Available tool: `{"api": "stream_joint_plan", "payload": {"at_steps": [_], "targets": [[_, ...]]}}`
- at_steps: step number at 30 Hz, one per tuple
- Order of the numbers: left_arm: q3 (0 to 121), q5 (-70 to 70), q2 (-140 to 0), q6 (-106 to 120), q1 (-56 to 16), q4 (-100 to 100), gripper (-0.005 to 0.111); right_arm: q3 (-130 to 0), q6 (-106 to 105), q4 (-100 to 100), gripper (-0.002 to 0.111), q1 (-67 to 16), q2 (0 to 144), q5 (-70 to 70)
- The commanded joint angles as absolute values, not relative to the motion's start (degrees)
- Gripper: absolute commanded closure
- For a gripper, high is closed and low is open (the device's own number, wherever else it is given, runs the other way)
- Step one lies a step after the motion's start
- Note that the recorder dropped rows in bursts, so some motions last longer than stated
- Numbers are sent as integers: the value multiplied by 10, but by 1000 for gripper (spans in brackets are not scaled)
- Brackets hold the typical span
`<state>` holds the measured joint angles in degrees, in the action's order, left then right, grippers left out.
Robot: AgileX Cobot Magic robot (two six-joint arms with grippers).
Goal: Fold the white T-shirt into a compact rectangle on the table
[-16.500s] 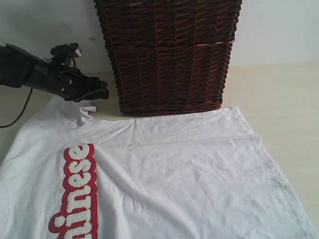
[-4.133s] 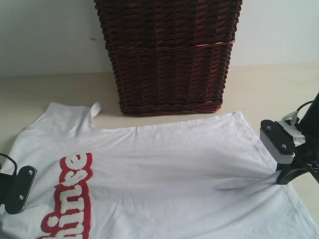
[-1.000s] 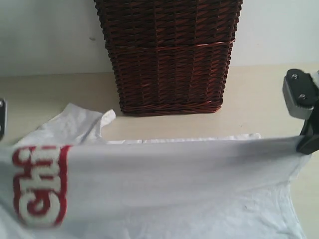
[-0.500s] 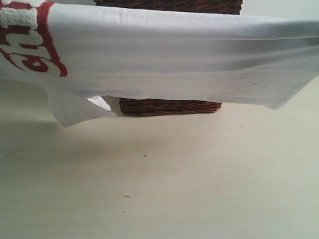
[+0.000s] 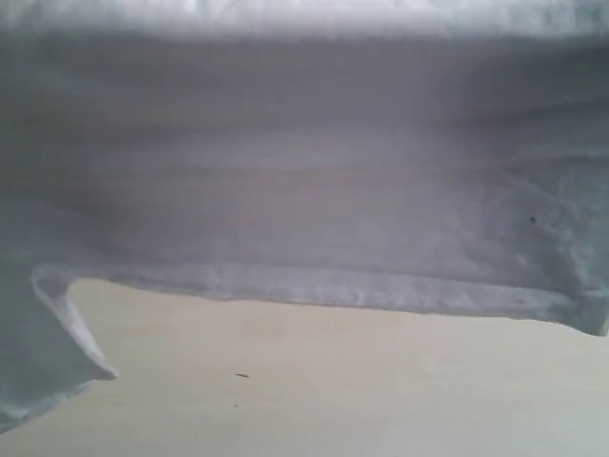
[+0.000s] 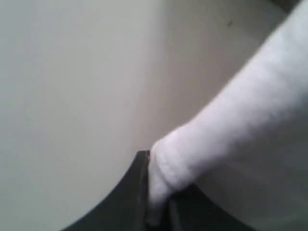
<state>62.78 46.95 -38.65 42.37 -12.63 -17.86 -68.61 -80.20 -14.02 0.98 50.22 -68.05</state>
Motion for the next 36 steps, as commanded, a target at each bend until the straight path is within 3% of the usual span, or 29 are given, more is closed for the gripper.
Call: {"api": "stream_joint_plan", "payload": {"at_steps": [1, 11, 16, 23, 36], "targets": [[633, 552, -310, 420, -126, -74, 107, -682, -773, -174, 108, 13, 438, -700], [627, 700, -163, 395, -126, 110, 107, -535, -662, -218, 108, 13, 261, -700], [539, 700, -124, 308, -126, 105, 107, -414, -586, -204, 108, 13, 153, -700], [386, 698, -125, 357, -126, 82, 107, -286, -671, -161, 108, 13, 121, -700], [207, 422, -244, 433, -126, 26, 107, -210, -678, -116, 108, 13, 238, -413]]}}
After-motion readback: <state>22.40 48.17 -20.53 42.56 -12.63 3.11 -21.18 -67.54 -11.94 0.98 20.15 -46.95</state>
